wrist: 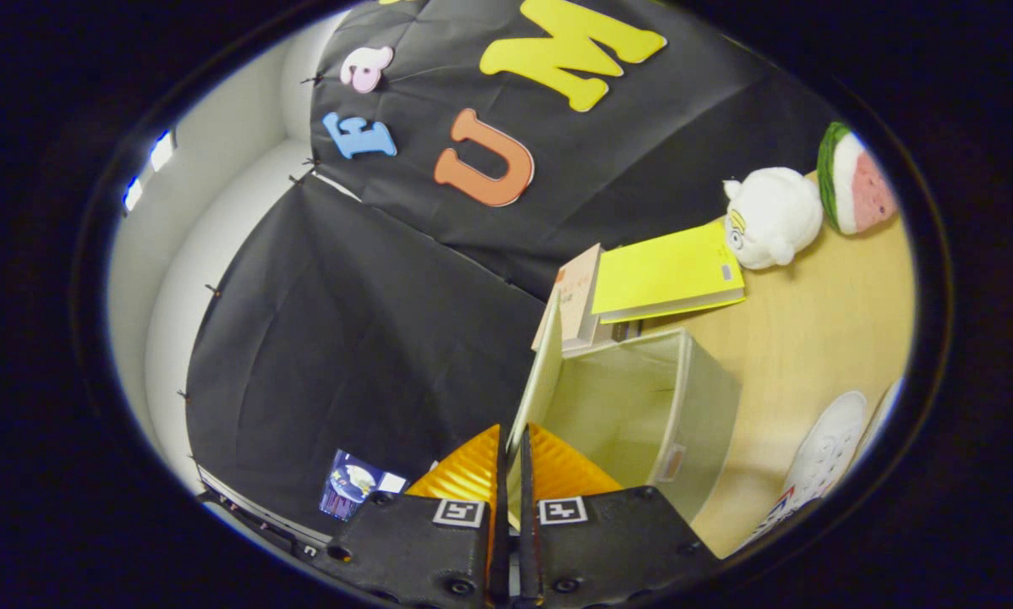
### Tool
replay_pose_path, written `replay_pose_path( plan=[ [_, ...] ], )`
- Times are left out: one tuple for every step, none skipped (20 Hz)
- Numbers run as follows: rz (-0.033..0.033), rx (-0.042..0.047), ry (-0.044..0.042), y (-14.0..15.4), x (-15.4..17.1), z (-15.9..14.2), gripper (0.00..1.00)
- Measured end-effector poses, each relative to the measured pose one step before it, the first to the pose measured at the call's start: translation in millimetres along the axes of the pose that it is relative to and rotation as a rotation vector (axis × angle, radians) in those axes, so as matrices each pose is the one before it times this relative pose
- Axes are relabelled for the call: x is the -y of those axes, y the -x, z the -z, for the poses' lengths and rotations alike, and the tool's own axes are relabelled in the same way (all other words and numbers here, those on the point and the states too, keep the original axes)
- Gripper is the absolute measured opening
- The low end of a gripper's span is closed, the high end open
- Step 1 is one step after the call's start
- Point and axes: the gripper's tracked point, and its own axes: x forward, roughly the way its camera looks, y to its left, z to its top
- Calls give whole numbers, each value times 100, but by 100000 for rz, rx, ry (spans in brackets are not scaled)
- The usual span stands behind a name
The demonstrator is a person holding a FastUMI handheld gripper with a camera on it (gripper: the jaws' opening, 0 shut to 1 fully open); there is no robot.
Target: Open the storage box then place both shoes into the box .Put the left shoe in first, then the right shoe, with the right side of both shoes facing outward in a uniform manner.
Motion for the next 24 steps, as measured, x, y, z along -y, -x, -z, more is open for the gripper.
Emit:
replay_pose_path(
  plan=[
    [-52,-202,901,-516,-1162,-59,10],
    [218,175,1514,-583,-1215,6,10],
    [321,40,1397,-706,-1022,-76,10],
    [160,12,513,-678,-902,-8,10],
    [-241,-355,450,-876,-1027,-125,11],
    [297,-400,382,-973,-771,67,12],
    [233,-48,395,-1014,-636,-102,13],
    [88,-407,227,-1198,-736,-36,16],
    [-364,-847,-237,-1087,-704,25,16],
    [-398,-417,-170,-1068,-731,5,17],
    [594,-630,35,-1136,-390,54,17],
    [1643,-471,293,-1190,-146,93,19],
    [1345,-861,724,-1260,-120,8,25],
    [2110,-2287,1063,-1338,16,247,42],
    [2797,-1637,1648,-1154,257,350,59],
    [2428,-1685,1760,-690,281,535,76],
    [3055,-416,510,-333,511,188,94],
    [1307,-105,340,-531,210,367,100],
    [1074,-16,-352,72,355,96,100],
    [439,302,-689,81,451,87,100],
    [930,-134,-649,89,647,93,100],
    [474,397,-173,400,720,75,100],
    [1654,260,-190,364,925,7,100],
    [905,654,-571,494,905,69,100]
  ],
)
